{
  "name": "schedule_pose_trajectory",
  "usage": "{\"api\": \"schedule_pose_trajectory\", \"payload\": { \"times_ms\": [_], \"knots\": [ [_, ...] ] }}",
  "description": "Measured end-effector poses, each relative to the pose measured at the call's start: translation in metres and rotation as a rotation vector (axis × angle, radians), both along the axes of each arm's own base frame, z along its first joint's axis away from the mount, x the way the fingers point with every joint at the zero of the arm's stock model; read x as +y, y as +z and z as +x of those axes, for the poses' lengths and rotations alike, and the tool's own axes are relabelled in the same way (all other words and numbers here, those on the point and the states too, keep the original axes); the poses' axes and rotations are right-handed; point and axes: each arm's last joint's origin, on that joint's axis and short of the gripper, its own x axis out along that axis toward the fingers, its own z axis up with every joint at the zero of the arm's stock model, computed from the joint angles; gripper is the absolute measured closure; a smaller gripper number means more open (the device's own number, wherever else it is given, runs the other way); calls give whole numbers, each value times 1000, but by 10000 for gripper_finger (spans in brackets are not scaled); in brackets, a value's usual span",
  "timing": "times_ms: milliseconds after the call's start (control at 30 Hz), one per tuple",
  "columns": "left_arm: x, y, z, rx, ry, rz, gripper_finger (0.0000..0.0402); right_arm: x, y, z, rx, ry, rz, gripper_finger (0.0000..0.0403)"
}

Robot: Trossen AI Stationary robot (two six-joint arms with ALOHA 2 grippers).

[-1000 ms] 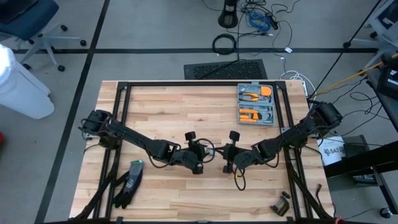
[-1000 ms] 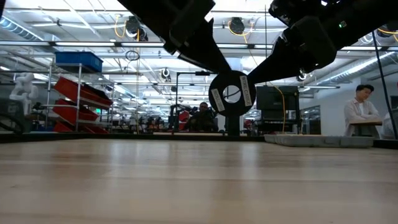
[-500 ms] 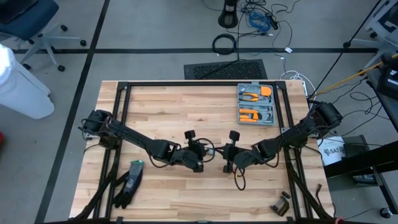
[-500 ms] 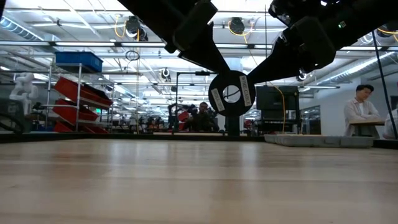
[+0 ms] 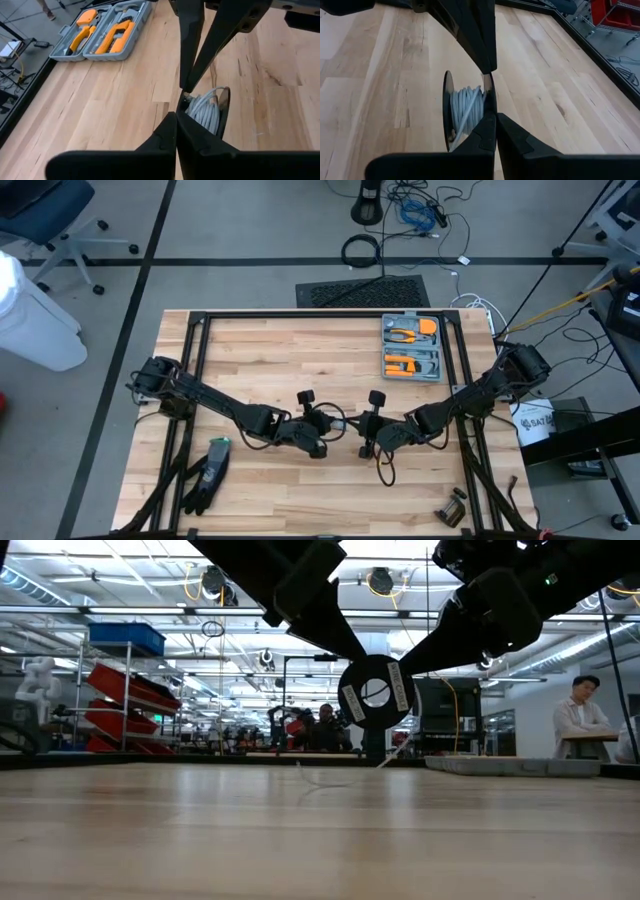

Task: Coil cords
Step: Uncoil the white wire from the spool

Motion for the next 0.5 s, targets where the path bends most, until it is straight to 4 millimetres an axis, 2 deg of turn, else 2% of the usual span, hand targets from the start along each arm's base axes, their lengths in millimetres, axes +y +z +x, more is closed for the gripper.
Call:
{"api": "schedule_pose_trajectory", "payload": {
  "times_ms": [167, 333, 500],
  "knots": [
    [-4, 10, -6, -9, -7, 4, 395, 0, 0, 0, 2, 4, -11, 403],
    [-10, 44, -15, -77, -20, -8, 379, 0, 1, 0, 0, 11, -21, 403],
    [-18, 83, -33, -182, -47, -39, 374, 0, 6, 1, -30, 25, -29, 403]
  ]
}}
